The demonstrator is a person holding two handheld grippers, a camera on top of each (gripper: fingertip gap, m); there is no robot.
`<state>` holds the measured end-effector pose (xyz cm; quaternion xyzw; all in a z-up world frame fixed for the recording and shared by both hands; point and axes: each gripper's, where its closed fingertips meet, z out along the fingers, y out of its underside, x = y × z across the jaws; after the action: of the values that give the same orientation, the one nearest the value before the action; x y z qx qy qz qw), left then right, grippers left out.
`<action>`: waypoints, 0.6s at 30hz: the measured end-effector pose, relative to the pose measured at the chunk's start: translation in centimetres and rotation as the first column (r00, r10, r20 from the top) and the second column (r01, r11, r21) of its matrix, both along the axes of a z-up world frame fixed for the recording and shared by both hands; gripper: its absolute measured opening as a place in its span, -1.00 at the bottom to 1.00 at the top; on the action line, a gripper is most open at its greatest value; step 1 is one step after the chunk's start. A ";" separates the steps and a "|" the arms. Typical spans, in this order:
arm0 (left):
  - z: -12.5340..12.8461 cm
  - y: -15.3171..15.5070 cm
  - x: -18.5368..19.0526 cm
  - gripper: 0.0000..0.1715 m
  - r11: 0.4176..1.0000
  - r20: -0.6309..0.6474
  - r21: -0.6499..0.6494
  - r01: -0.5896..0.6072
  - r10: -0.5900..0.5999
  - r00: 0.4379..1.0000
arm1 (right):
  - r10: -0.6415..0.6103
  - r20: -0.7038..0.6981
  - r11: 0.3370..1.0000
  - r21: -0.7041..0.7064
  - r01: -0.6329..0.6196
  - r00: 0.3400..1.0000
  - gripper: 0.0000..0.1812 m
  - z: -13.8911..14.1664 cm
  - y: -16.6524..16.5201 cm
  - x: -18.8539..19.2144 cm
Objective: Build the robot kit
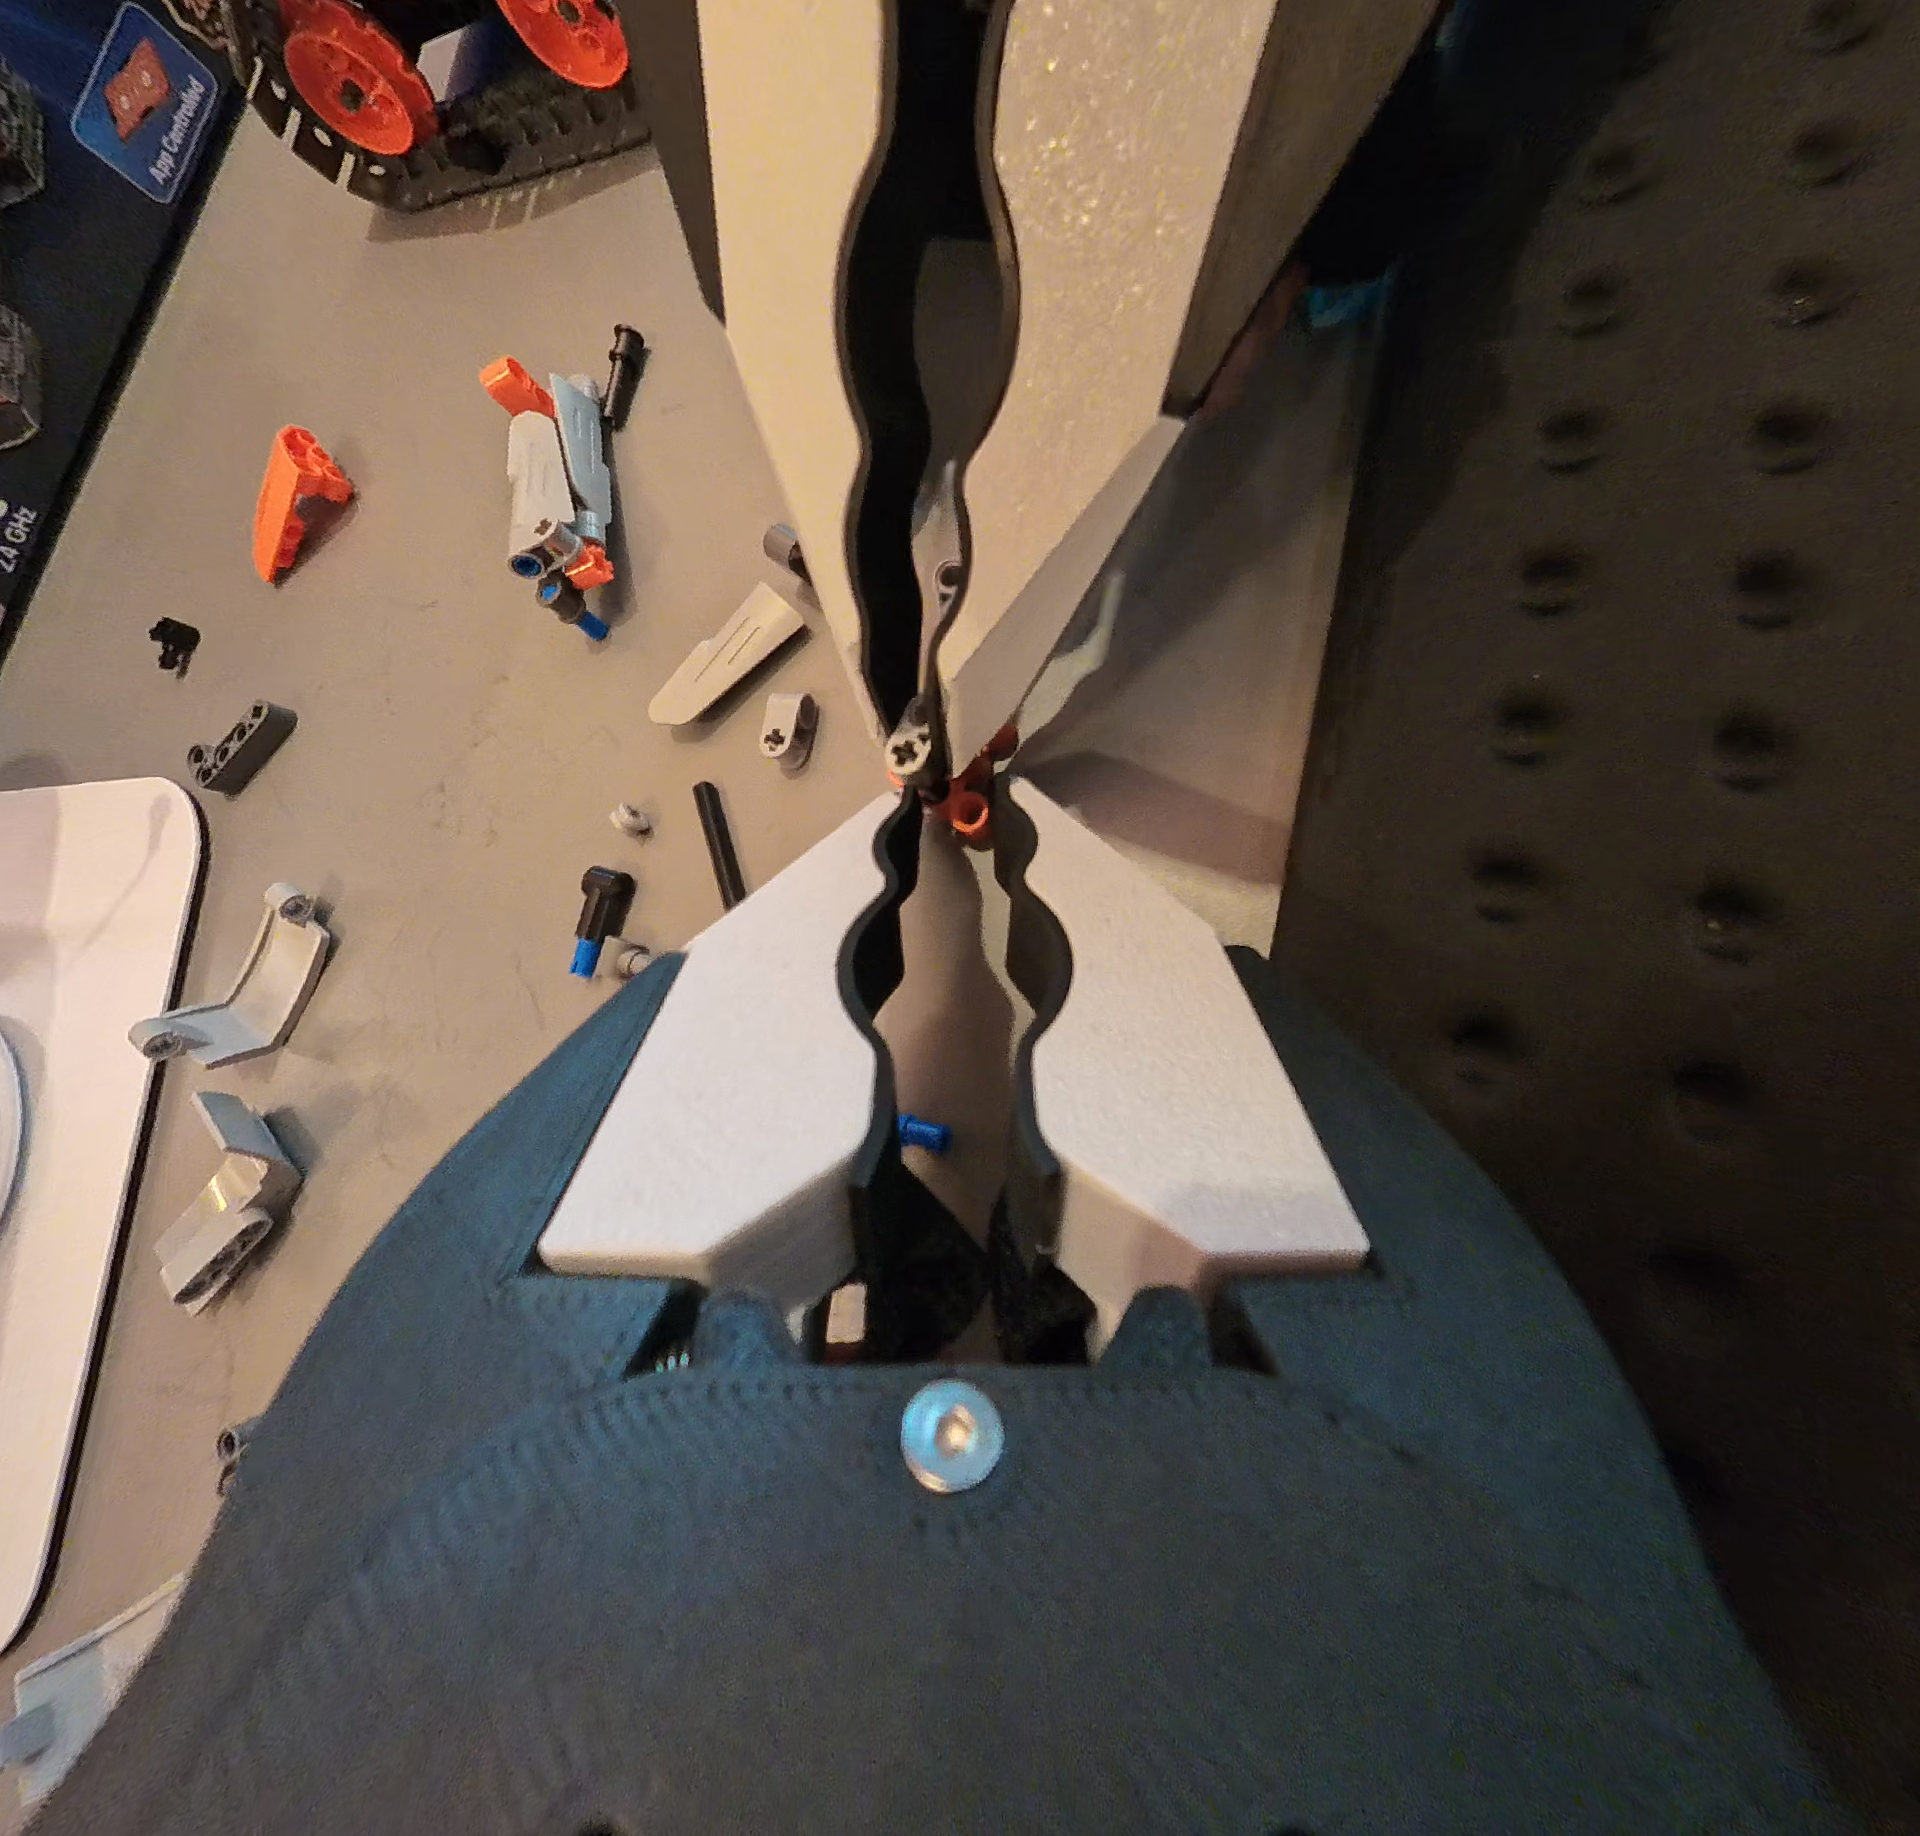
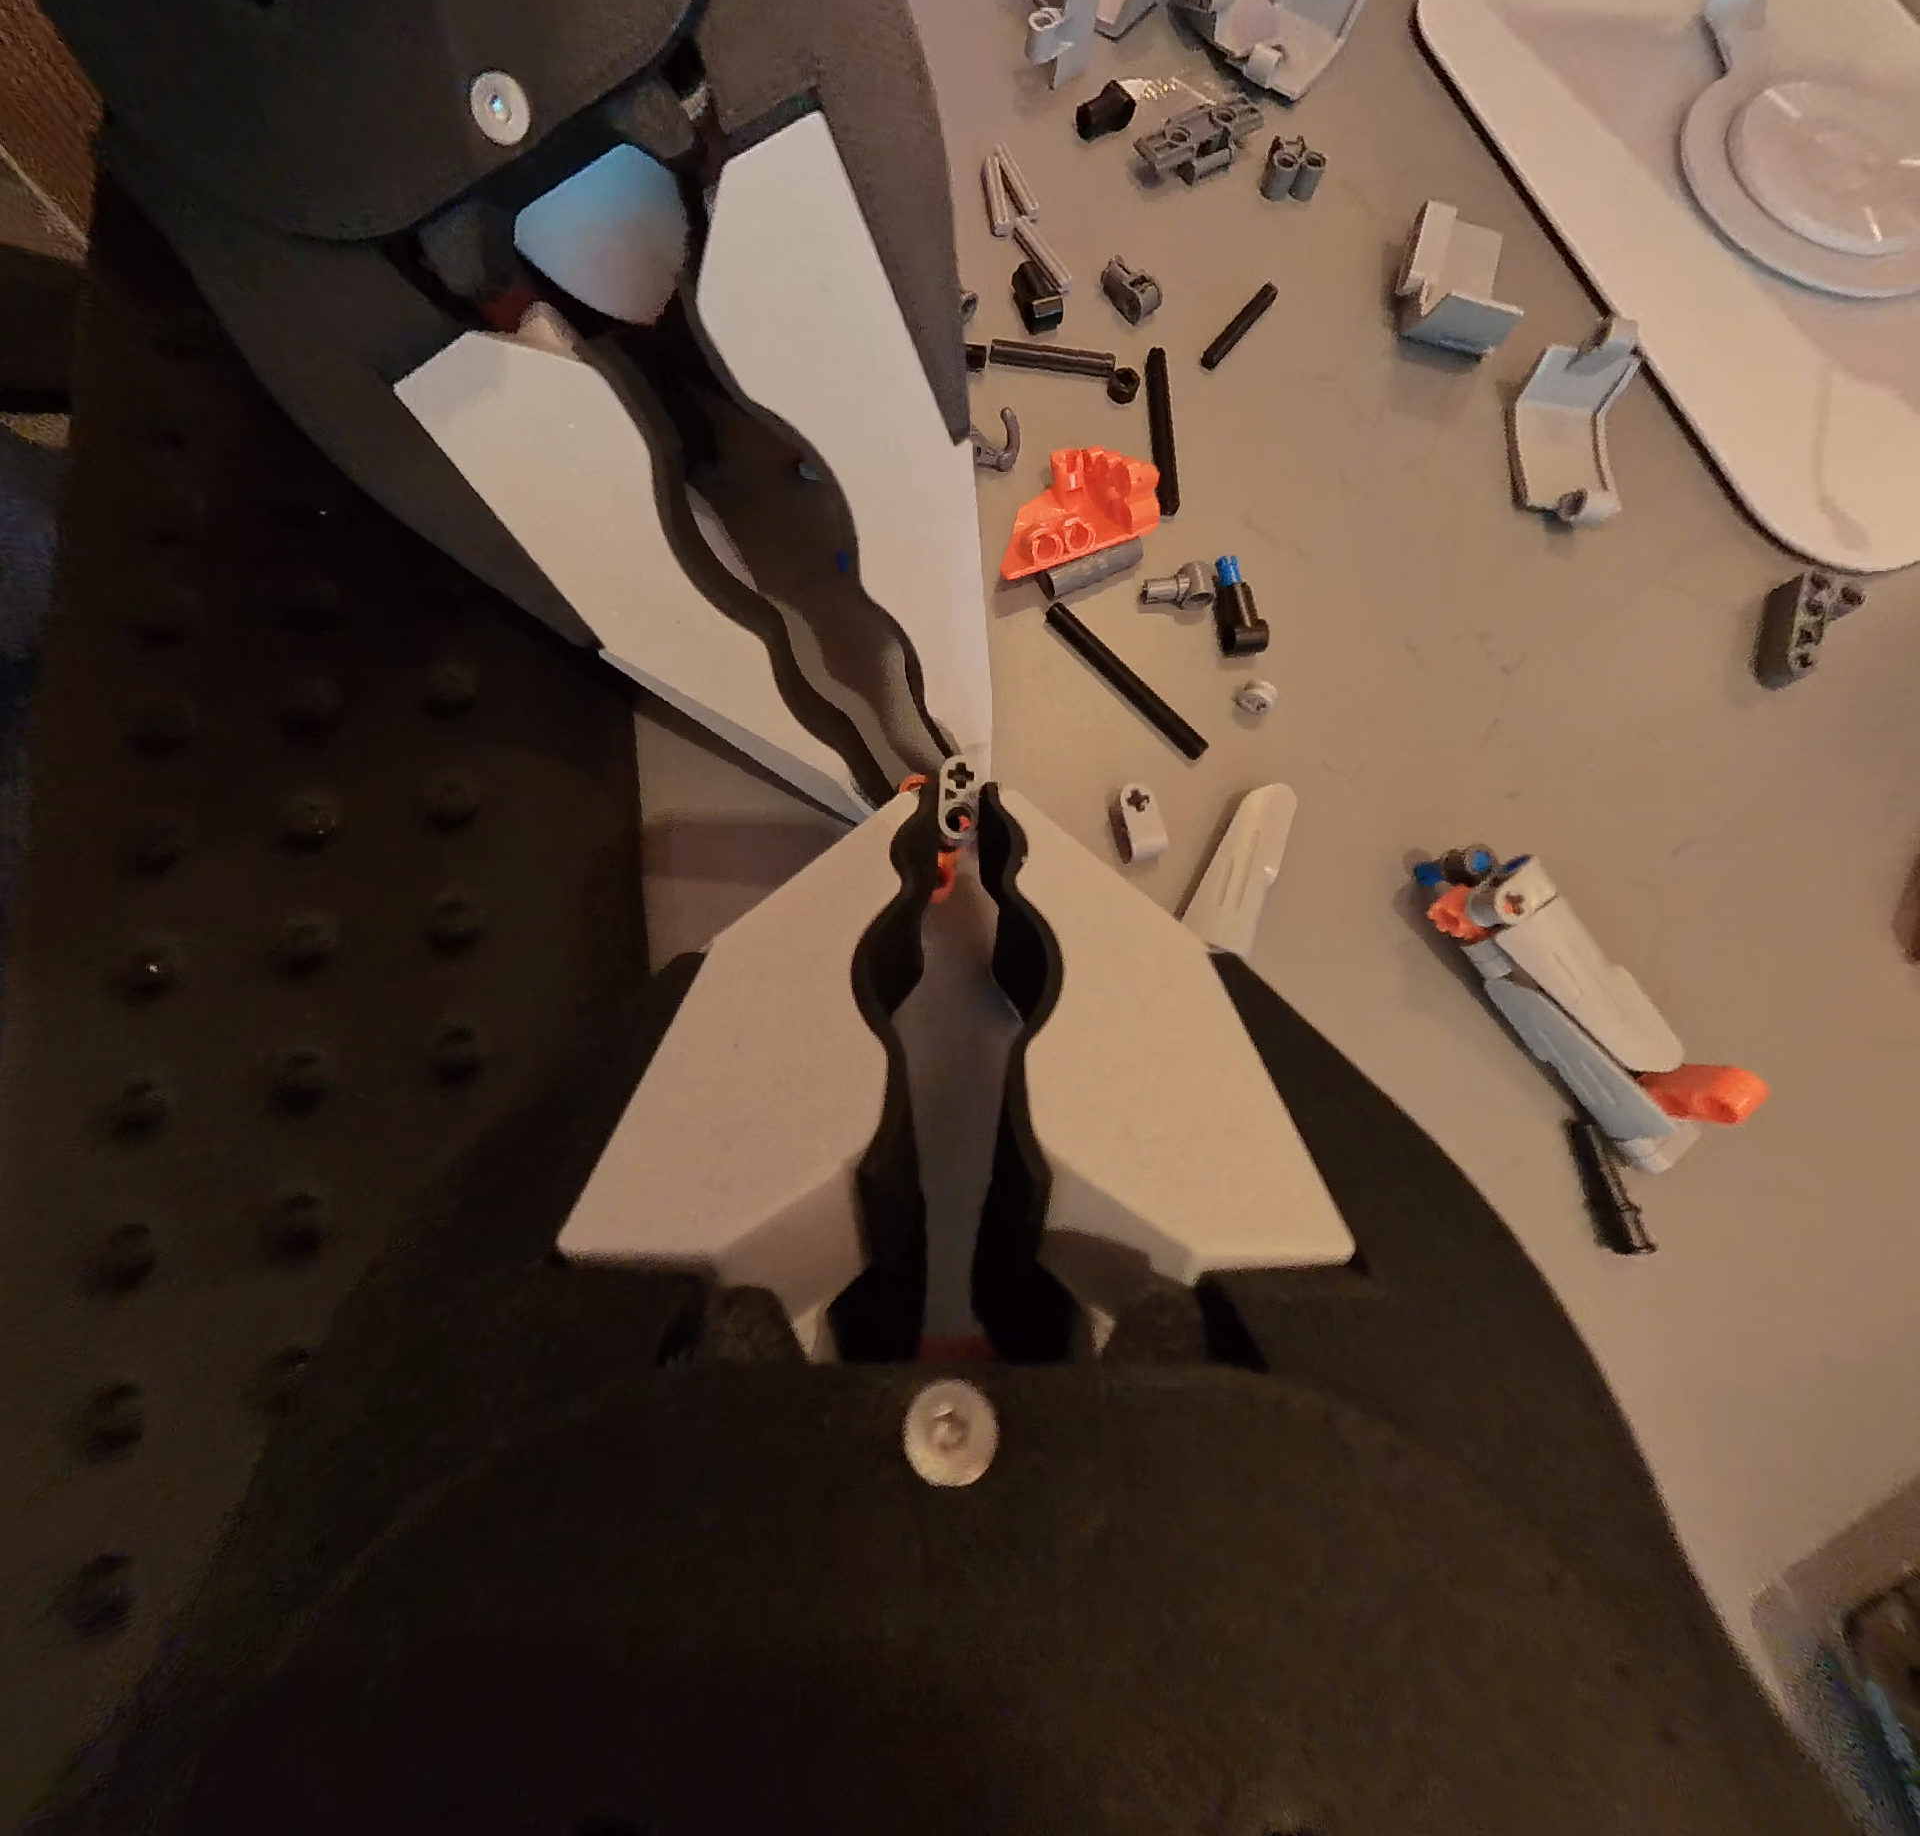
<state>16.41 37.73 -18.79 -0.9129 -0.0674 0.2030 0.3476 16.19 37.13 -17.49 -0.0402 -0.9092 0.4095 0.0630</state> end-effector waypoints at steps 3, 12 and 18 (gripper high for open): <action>0.1 -0.5 0.1 -0.91 1.000 -0.005 -0.012 -0.002 0.002 1.000 | 0.000 0.017 1.000 -0.005 0.000 1.000 -0.94 0.1 -0.1 -0.2; -0.2 -0.7 -0.4 -1.00 1.000 -0.023 -0.021 -0.018 0.018 1.000 | 0.000 0.001 1.000 0.014 0.000 1.000 -0.86 0.0 0.1 -1.2; 0.0 -0.7 -0.6 -0.90 1.000 -0.011 -0.005 -0.019 0.019 1.000 | -0.009 -0.023 1.000 -0.006 0.009 1.000 -0.85 0.9 0.8 -1.6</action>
<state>15.80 37.05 -18.81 -0.9120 -0.0734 0.2116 0.3436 14.60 37.92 -16.60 -0.0398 -0.9070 0.4124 0.0754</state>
